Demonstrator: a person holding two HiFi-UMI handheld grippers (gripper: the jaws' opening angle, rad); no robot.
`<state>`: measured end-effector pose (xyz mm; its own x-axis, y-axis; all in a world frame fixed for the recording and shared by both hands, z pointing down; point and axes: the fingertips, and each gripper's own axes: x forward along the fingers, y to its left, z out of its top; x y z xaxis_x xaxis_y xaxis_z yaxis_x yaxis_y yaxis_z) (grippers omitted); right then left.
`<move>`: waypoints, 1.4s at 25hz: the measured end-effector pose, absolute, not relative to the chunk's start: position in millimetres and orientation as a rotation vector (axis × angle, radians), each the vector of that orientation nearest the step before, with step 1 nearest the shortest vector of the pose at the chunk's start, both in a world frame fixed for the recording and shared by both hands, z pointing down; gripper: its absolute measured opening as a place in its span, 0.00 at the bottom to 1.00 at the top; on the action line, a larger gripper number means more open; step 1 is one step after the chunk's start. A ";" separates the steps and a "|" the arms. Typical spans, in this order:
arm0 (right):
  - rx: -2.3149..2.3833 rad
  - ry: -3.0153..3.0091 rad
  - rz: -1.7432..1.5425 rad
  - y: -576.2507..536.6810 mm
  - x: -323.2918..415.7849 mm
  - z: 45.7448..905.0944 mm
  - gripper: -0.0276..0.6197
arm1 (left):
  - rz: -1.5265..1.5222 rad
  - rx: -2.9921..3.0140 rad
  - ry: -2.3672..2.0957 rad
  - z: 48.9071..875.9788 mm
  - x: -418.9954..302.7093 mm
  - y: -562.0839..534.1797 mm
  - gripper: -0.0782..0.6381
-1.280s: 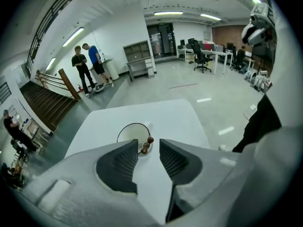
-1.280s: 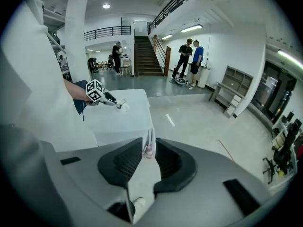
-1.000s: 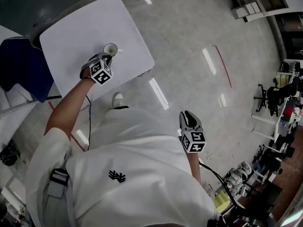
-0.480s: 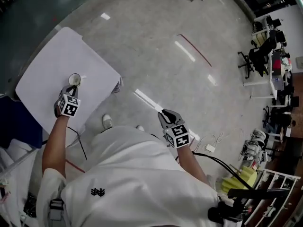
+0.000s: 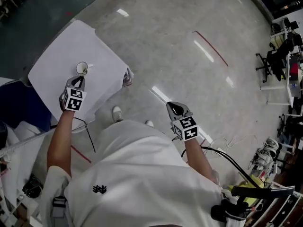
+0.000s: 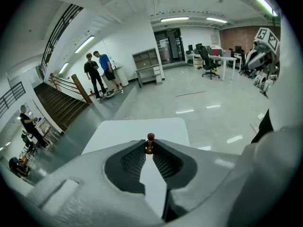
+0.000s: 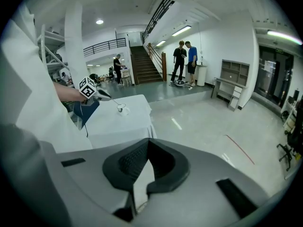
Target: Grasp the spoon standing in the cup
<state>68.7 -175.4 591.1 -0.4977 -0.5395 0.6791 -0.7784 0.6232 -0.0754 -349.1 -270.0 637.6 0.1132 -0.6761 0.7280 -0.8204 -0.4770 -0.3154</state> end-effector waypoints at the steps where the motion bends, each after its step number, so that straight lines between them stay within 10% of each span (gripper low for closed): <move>1: 1.014 -2.239 0.496 -176.3 71.5 591.2 0.06 | 1.286 2.215 -1.518 631.1 -342.2 -266.3 0.18; 35: 0.732 -2.425 0.493 -92.2 180.5 614.4 0.06 | 1.096 2.255 -1.423 537.9 -77.8 -70.1 0.18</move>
<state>180.5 -92.2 614.4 -0.6982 -0.3904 0.6001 -0.5937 0.7841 -0.1807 -77.8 -70.1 537.9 0.2368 -0.6619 0.7112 -0.8564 -0.4879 -0.1690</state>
